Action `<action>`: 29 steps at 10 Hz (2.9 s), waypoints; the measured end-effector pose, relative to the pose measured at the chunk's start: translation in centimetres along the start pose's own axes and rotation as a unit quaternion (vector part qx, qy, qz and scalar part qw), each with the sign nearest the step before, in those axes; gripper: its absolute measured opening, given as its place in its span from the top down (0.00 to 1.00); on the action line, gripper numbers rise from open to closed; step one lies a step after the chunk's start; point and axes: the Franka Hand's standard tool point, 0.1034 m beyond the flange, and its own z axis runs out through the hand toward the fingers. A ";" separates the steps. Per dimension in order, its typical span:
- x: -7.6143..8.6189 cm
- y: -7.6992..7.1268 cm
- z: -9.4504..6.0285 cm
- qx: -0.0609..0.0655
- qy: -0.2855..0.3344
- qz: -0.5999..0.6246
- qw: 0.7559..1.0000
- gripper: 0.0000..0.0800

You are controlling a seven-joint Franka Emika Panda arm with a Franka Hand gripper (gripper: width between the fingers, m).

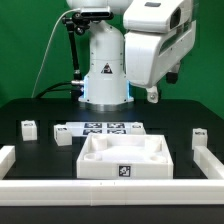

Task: Assemble one leg

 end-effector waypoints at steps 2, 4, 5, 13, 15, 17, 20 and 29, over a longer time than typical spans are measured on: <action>-1.1 -0.3 1.2 -0.005 0.003 -0.056 0.998 0.19; -2.3 0.7 2.5 -0.040 0.034 -0.101 0.994 0.19; -3.4 0.9 3.4 -0.058 0.052 -0.110 0.991 0.19; -6.0 -0.1 6.9 -0.111 0.056 -0.176 0.977 0.19; -5.9 -1.2 8.7 -0.129 0.039 -0.214 0.967 0.19; -6.1 -0.9 8.6 -0.128 0.039 -0.210 0.969 0.19; -6.3 -1.2 9.1 -0.126 0.038 -0.213 0.968 0.19; -9.4 -2.3 15.4 -0.086 0.035 -0.192 0.977 0.19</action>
Offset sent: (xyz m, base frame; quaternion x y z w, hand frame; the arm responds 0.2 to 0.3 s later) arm -0.0188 -0.0108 -0.0181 -0.0495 0.1083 -0.1062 0.9872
